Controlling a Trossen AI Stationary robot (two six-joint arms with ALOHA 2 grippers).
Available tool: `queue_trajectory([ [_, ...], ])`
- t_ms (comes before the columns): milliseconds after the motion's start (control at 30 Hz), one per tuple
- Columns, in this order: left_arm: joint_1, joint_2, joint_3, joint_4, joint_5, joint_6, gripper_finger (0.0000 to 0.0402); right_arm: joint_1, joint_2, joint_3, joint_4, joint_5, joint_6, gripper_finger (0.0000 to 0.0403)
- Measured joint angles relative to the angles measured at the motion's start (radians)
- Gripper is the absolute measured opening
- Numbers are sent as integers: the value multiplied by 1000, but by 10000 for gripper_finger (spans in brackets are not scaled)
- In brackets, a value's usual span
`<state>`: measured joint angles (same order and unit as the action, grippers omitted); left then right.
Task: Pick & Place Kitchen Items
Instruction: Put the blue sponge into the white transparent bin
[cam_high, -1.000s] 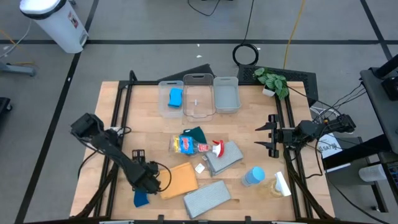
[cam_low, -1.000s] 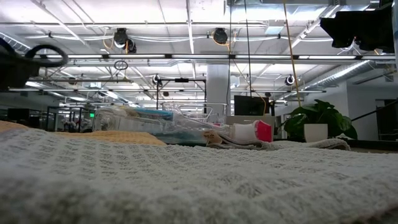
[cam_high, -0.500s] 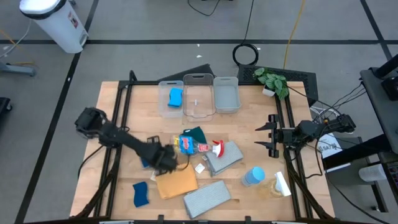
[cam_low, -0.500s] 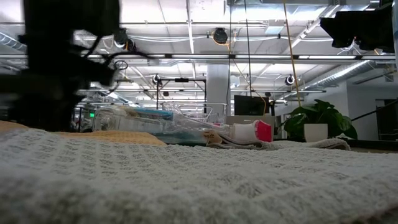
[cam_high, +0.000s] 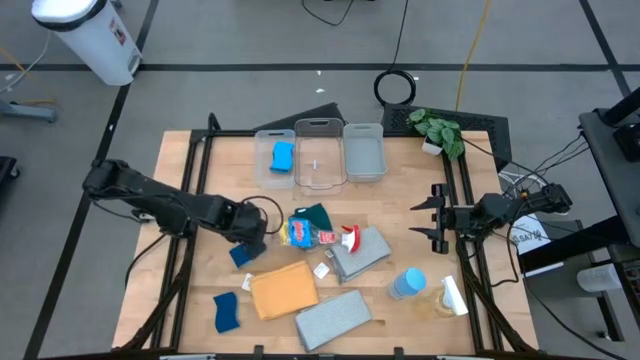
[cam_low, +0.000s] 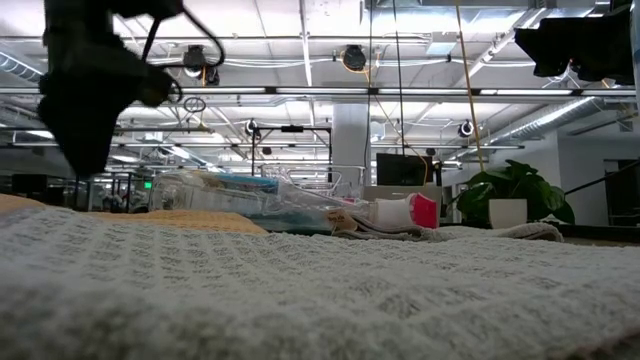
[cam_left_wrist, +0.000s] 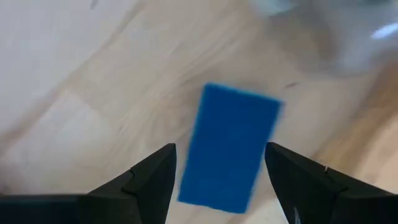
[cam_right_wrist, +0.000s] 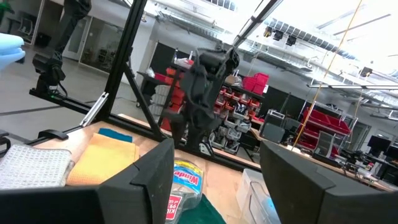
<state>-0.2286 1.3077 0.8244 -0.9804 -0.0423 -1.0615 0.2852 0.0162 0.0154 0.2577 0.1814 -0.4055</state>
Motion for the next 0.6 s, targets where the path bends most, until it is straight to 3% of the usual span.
queue_trajectory([
  [267,-3,1,-194,318,71,45,251,0,0,0,0,0,0,206],
  [500,-3,-1,-242,355,62,69,251,0,0,0,0,0,0,208],
  [600,-11,-1,-251,354,14,72,250,0,0,0,0,0,0,206],
])
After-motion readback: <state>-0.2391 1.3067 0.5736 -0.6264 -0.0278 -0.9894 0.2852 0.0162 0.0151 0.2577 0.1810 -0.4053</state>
